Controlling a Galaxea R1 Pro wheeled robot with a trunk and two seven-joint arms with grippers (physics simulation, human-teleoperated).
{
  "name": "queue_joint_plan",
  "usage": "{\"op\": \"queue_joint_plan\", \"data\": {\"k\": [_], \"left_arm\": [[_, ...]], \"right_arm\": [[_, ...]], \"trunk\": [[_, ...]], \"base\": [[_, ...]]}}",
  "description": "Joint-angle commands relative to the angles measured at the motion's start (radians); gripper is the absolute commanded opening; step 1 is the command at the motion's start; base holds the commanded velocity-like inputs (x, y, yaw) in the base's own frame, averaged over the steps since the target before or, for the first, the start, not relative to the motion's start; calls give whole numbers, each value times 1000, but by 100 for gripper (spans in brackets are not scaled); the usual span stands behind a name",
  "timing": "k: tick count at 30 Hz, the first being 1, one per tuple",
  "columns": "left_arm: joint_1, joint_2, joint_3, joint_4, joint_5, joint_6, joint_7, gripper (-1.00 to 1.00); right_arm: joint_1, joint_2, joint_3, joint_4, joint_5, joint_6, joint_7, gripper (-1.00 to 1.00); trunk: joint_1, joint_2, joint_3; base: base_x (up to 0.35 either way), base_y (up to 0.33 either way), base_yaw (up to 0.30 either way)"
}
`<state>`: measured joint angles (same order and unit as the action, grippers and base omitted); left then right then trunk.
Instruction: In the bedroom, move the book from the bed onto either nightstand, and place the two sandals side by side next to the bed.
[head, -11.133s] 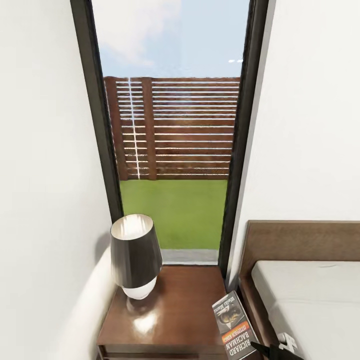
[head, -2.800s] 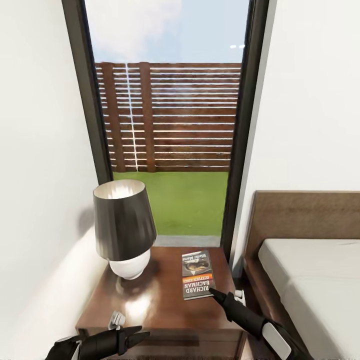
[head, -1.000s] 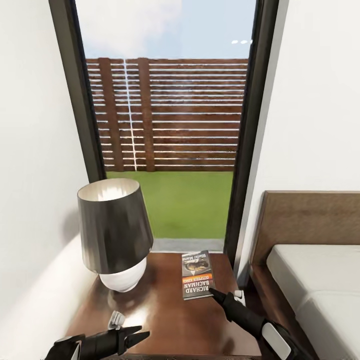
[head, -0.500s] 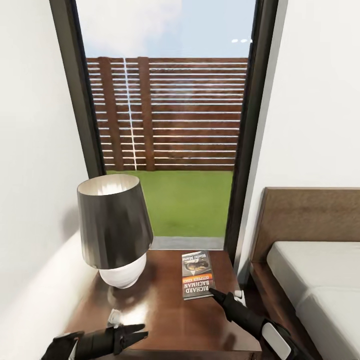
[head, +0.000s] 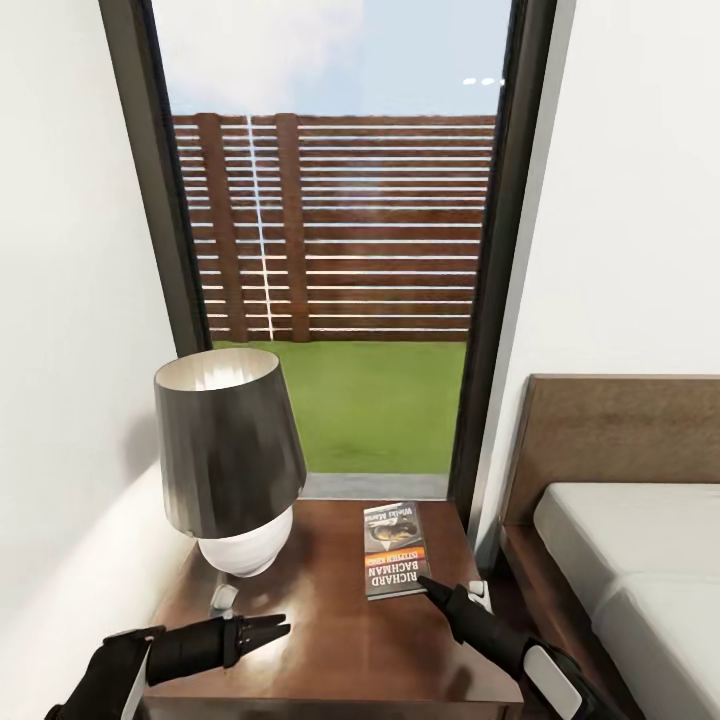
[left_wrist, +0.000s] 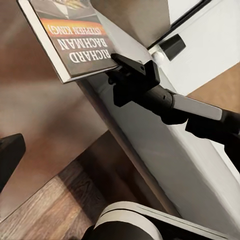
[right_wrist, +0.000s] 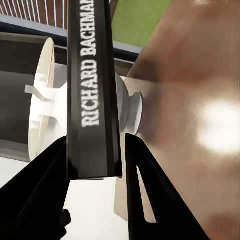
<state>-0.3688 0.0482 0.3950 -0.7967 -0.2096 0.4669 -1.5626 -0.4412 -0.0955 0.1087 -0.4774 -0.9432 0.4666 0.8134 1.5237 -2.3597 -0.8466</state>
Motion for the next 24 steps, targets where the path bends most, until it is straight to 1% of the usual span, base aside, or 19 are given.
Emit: {"op": "queue_joint_plan", "data": {"k": [1, 11, 24], "left_arm": [[-1, -1, 4, -1, -10, 11, -8, 100], [-1, -2, 4, -2, -10, 12, -8, 100], [-1, -2, 4, -2, -10, 12, -8, 100]], "right_arm": [[-1, -1, 5, 0, -11, 6, -1, -100], [-1, -1, 5, 1, -11, 8, 0, -100], [-1, -1, 5, 1, -11, 7, 0, -100]], "trunk": [[0, 0, -1], [0, 0, -1], [50, -91, -42]], "base": [[0, 0, 0], [0, 0, 0], [0, 0, 0]]}}
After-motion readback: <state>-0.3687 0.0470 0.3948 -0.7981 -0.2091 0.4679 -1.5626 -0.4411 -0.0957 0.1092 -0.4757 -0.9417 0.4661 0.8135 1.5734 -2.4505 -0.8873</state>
